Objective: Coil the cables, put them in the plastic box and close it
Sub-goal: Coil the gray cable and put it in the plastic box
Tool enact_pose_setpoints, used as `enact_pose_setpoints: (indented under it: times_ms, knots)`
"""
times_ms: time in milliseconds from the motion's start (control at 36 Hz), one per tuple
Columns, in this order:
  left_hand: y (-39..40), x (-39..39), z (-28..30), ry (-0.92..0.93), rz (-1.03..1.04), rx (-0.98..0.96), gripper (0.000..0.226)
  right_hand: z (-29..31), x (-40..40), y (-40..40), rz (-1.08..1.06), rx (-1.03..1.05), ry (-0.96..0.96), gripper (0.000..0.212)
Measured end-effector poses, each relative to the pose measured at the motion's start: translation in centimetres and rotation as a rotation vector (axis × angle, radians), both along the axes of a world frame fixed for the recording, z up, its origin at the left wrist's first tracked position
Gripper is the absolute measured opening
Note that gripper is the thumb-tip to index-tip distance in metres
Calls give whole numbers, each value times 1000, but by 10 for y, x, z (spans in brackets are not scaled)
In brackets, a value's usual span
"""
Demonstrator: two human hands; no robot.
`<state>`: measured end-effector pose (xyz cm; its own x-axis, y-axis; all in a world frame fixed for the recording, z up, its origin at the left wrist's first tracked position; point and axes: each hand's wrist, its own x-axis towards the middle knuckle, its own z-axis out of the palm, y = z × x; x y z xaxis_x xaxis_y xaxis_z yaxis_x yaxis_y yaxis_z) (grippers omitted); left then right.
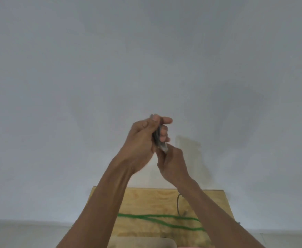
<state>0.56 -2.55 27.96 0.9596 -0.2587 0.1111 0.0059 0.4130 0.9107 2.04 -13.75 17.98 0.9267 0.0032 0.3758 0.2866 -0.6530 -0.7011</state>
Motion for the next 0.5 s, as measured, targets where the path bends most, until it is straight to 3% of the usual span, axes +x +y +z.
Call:
enact_pose_setpoints:
  times_ms: [111,278,361,500]
  knots:
    - [14,18,-12,-68,150,140,37,4,-26,14,86,157,-45,34]
    - [28,24,-28,-260,286,554,34,25,-35,10,146,106,-7,24]
    - [36,23,-30,-279,217,660,35,51,-32,-7,184,31,-23,25]
    - [28,7,-33,-226,-17,638,64,104,-11,-35,335,17,-18,17]
